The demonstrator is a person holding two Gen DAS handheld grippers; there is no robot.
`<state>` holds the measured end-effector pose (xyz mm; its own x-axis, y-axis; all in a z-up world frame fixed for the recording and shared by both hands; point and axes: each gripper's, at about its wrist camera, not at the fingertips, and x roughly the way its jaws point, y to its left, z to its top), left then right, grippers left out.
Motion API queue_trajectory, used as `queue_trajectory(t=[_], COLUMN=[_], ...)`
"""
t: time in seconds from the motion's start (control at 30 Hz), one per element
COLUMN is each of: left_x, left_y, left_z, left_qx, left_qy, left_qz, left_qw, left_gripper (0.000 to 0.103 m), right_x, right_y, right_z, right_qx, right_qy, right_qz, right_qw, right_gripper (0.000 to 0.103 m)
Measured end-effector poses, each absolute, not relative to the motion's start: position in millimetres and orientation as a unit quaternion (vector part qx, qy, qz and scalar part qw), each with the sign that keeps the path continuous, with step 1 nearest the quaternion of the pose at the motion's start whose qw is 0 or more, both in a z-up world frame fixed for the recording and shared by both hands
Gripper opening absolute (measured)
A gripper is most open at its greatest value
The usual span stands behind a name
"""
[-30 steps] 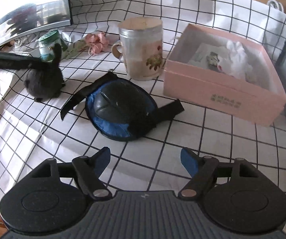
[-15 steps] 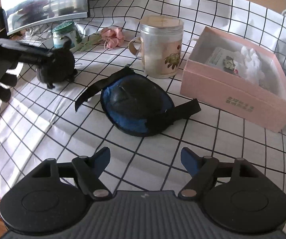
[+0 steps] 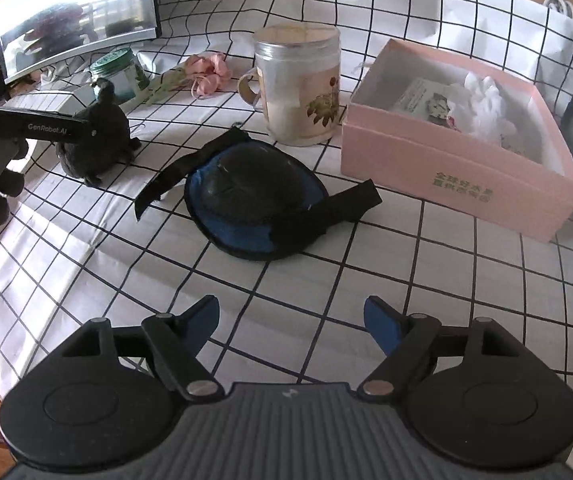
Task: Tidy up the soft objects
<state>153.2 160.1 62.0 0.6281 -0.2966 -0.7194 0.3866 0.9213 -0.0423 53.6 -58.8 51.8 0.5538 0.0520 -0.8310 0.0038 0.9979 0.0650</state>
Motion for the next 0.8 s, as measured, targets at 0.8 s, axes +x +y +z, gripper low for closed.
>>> queue_trajectory(t=[0.8], left_x=[68.0], left_y=[202.0], left_z=[96.0], left_qx=[-0.122], left_qy=[0.41], left_qz=[-0.131], left_qw=[0.895], left_gripper=[0.073], right_x=[143.7], right_y=[-46.9], right_z=[39.5], right_qx=[0.051], right_qy=[0.439], right_qz=[0.092], right_qw=[0.892], right_gripper=[0.086])
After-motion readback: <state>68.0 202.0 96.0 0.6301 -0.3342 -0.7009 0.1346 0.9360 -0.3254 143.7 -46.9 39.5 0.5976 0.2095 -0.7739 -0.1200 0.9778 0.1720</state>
